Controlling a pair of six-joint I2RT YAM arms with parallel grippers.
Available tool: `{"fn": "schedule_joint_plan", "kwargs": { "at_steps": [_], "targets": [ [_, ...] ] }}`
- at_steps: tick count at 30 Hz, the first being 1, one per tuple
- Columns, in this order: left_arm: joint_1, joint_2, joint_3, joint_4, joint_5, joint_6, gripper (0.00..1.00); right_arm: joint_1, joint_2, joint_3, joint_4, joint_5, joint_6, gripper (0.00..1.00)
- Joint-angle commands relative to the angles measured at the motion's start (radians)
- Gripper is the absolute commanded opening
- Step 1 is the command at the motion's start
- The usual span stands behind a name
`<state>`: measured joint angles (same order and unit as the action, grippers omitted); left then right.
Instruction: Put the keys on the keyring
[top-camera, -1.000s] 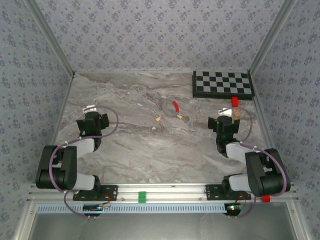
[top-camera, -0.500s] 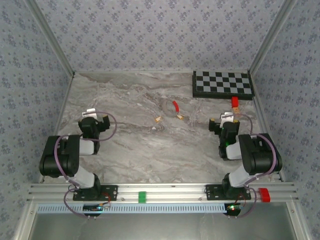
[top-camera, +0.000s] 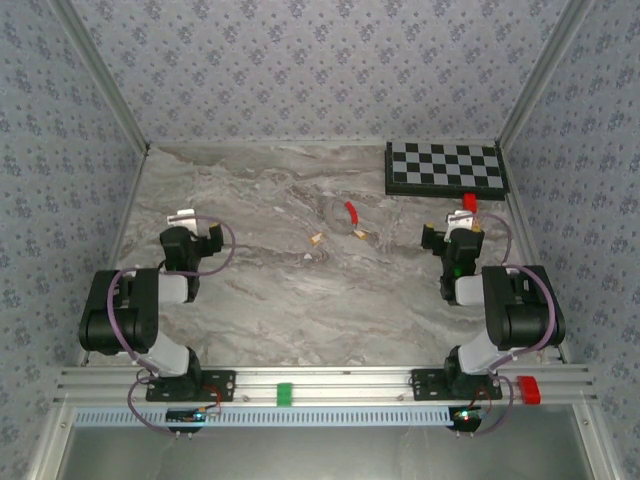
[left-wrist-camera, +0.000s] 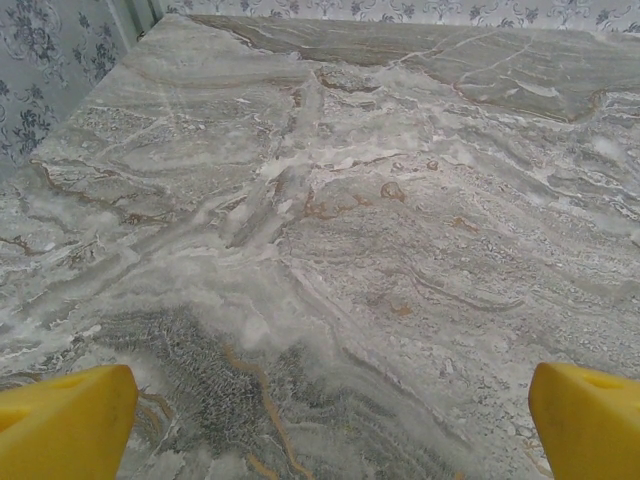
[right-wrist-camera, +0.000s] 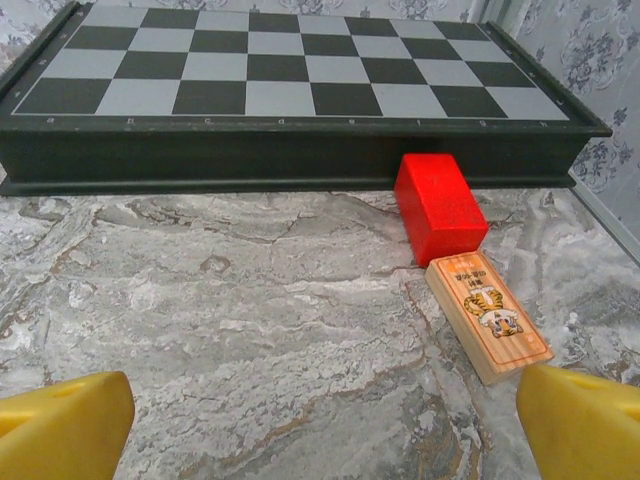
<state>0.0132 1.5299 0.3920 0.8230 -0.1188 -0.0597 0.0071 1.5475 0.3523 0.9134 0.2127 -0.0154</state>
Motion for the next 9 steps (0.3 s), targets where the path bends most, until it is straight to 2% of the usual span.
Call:
{"fn": "schedule_joint_plan", "kwargs": {
  "at_steps": [1,9],
  "targets": [
    [-0.002,0.005,0.016,-0.001,0.015,0.018,1.00,-0.002,-0.012,0.004,-0.010,0.016,0.017,1.00],
    [-0.003,0.006,0.021,-0.010,0.044,0.027,1.00,-0.002,-0.011,0.005,-0.011,0.015,0.017,1.00]
  ]
}}
